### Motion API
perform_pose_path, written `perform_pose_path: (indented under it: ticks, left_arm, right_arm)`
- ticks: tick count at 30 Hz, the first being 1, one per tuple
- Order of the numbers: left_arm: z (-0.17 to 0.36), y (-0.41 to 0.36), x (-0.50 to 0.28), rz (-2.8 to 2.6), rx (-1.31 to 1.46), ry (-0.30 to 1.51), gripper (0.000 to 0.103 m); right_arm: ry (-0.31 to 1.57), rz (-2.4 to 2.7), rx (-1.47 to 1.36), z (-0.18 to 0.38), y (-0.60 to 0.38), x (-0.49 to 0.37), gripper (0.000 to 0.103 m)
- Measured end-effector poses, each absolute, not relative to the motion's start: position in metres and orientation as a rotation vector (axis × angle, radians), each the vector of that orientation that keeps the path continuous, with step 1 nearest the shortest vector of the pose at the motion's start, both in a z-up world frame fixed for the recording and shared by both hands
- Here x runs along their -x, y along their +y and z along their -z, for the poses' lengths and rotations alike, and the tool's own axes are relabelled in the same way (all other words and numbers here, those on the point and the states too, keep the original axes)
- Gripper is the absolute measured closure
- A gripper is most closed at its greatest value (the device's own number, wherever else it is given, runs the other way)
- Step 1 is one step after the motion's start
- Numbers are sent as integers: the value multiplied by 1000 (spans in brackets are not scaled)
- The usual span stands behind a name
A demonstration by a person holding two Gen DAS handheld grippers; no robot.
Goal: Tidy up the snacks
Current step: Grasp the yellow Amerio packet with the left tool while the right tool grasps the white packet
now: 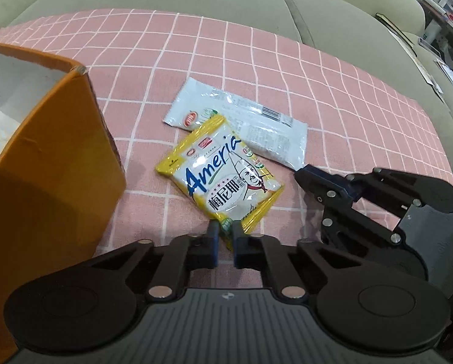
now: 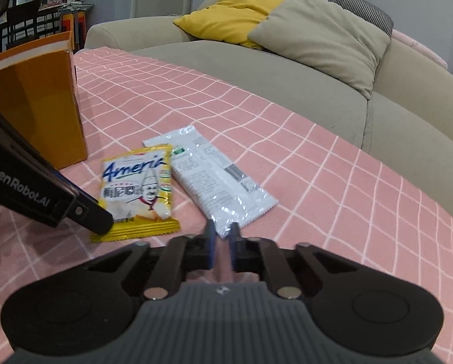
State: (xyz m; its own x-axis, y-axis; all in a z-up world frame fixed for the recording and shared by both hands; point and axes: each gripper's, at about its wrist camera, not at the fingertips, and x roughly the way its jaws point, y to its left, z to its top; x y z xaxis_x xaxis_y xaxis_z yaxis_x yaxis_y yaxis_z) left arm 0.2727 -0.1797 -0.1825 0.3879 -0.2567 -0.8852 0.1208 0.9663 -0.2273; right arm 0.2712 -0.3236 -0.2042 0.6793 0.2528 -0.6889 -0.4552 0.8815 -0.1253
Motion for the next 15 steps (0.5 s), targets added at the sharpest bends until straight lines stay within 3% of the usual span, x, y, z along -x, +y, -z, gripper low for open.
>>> perform_pose_path:
  ticks: [11, 12, 14, 15]
  left_arm:
    - [175, -173, -252, 212, 51, 1184, 103]
    - [174, -173, -251, 197, 26, 1191, 103]
    - [171, -169, -250, 182, 31, 1196, 99]
    - [170, -165, -251, 180, 56, 1194, 92]
  right_arm:
    - [722, -405, 311, 198, -316, -250, 101]
    - [712, -409, 328, 198, -317, -253, 96]
    - [705, -431, 363, 197, -320, -264, 59]
    - [700, -450, 376, 197, -321, -271, 52]
